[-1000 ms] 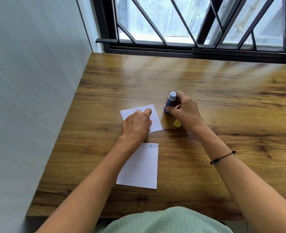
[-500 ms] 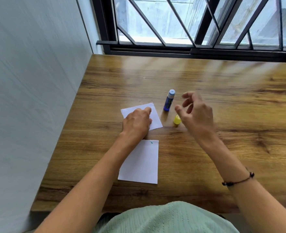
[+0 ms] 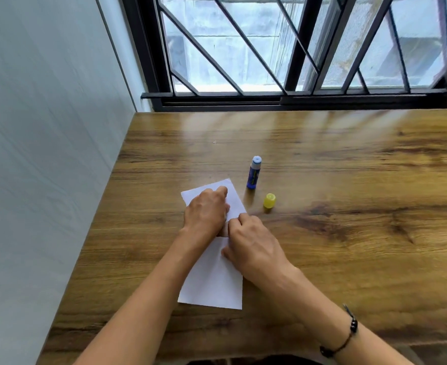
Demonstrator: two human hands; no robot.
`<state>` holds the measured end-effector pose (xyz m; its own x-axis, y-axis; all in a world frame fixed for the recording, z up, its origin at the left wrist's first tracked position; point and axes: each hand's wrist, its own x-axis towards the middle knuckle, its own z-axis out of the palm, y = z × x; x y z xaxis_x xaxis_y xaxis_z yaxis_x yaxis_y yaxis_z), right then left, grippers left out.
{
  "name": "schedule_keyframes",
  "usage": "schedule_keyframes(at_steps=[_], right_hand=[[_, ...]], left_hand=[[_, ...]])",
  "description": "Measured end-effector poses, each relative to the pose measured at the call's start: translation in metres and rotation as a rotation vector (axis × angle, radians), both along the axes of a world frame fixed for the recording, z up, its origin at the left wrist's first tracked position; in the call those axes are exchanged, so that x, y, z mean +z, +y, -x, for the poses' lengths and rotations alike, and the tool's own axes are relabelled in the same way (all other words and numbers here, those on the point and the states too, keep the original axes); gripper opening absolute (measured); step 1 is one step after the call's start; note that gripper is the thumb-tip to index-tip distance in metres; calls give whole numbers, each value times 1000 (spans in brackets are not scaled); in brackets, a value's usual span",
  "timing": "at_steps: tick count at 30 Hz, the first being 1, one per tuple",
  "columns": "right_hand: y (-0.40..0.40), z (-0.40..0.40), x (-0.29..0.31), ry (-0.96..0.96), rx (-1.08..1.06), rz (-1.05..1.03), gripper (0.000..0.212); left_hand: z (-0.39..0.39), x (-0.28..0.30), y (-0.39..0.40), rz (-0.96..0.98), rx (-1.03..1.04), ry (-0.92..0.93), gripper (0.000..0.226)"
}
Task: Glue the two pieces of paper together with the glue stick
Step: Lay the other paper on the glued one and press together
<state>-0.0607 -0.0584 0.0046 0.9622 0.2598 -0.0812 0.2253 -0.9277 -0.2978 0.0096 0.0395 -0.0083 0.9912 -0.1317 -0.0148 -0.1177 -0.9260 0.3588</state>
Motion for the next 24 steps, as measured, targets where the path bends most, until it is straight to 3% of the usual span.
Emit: schedule_keyframes(at_steps=[5,11,16,24], right_hand=[[0,-2,7,114,-63,-60,33],[-8,6,8,21,-94,-144,11],[-34,9,22,21,-231,-317,10],[-60,-4,40,-137,-412,-511,19]], left_hand=[[2,-1,2,7,-8,7,17],[5,4,7,12,-31,73,20],[17,10,15,43,-53,91,19],[57,12,16,29,-111,91,19]])
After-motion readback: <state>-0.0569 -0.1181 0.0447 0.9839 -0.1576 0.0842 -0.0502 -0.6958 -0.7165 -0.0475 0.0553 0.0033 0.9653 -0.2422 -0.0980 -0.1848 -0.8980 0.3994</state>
